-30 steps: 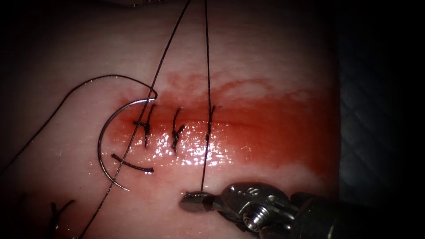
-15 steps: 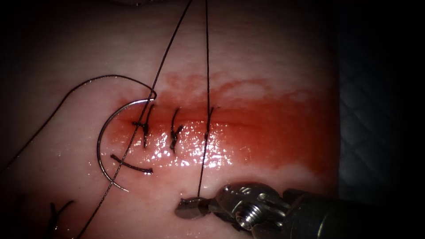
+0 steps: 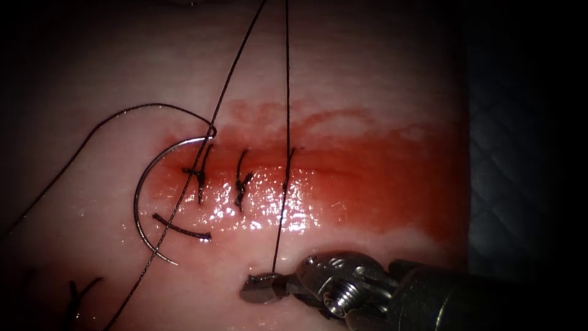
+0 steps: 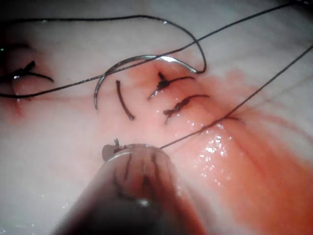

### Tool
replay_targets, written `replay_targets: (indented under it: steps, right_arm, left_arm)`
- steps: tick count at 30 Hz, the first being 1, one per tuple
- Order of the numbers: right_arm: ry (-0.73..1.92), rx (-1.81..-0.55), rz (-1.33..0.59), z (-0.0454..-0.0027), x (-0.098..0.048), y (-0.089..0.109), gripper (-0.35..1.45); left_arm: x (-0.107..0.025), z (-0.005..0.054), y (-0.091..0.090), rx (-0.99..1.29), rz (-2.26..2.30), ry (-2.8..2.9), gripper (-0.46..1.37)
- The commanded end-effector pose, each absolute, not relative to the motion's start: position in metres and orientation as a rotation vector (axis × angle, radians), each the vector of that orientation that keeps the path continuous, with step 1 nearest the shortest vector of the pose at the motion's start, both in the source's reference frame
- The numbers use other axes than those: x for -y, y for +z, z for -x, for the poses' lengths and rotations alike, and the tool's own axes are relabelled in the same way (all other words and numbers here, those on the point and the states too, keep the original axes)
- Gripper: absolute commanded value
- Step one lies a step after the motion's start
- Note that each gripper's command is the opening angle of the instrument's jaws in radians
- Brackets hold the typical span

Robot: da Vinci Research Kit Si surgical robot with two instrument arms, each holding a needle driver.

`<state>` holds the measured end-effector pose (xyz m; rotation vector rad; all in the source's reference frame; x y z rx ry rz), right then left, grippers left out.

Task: Wound Closure
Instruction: Pull the right hand down and the left hand up to tie the knot

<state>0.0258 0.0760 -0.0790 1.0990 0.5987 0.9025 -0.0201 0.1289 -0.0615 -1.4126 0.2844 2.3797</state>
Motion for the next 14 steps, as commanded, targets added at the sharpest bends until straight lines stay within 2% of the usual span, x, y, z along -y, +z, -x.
replay_targets:
  steps: [1,14]
  right_arm:
    - [0.903,-0.598,-1.099,-0.0258,-0.076,-0.0789,-0.35]
    - [0.912,-0.6,-1.096,-0.0266,-0.0763,-0.0791,-0.35]
  left_arm:
    - [-0.1288,0.0201,-0.0614,-0.276,1.419,2.384,-0.35]
    - [-0.1288,0.0201,-0.0614,-0.279,1.417,2.384,-0.35]
